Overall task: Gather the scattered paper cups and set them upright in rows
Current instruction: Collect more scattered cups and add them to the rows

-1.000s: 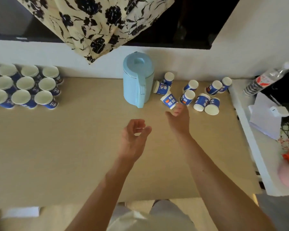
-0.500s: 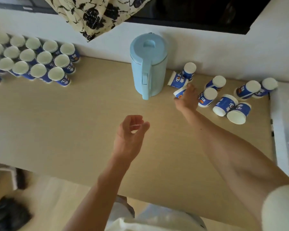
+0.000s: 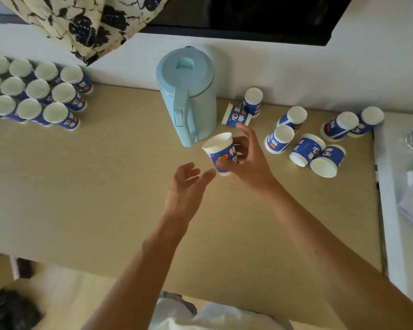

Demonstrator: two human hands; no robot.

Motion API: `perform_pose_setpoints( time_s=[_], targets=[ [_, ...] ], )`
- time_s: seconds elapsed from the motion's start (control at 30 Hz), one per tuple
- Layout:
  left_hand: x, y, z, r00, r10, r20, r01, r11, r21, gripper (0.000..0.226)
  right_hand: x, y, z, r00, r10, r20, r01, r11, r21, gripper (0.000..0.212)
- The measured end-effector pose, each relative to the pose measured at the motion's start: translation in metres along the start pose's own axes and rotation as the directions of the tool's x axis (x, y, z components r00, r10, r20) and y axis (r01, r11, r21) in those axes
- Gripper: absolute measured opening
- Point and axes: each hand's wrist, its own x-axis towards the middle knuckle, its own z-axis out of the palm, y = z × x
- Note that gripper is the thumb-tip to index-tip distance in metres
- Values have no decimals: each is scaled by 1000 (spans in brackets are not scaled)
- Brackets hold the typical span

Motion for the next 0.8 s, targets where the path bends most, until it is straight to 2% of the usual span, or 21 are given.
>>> perform_pose_setpoints(
  time_s=[0.07, 0.17, 0.33, 0.4, 0.43, 0.5, 0.53, 0.63, 0.73, 0.8],
  targets=[
    [1, 8, 7, 998, 26, 57, -25, 1000, -18, 87, -15, -8, 1, 997, -44, 65, 40, 998, 53, 101],
    [2, 13, 16, 987, 123, 99, -118, 991, -59, 69, -29, -16, 3, 988, -64, 138, 59, 998, 39, 106],
    [8, 9, 14, 987, 162, 1, -162, 987, -10, 45, -17, -27, -19, 942, -50, 331, 74, 995, -62, 106],
    [9, 7, 7, 986, 159, -45, -159, 987, 4, 36, 8, -29, -32, 956, -53, 287, 107, 979, -176, 94],
    [8, 5, 3, 986, 155, -62, -155, 988, 9, 34, 24, -30, -36, 977, -66, 205, 118, 960, -253, 86],
    [4, 2, -3, 986, 146, -77, -146, 989, 10, 34, 60, -24, -37, 994, -107, 8, 98, 872, -480, 72],
    [1, 0, -6, 986, 143, -81, -143, 990, 6, 35, 78, -19, -35, 992, -119, -35, 74, 795, -603, 69],
    [-12, -8, -13, 985, 139, -104, -141, 990, -15, 35, 121, 5, -24, 999, -35, 38, 51, 553, -832, 69],
    [-25, -21, -24, 983, 126, -134, -128, 992, -7, 35, 133, 27, -9, 995, 22, 95, 76, 435, -897, 68],
    [-32, -29, -33, 980, 122, -158, -125, 992, -6, 36, 128, 40, 0, 994, -17, 107, 105, 380, -919, 64]
  ],
)
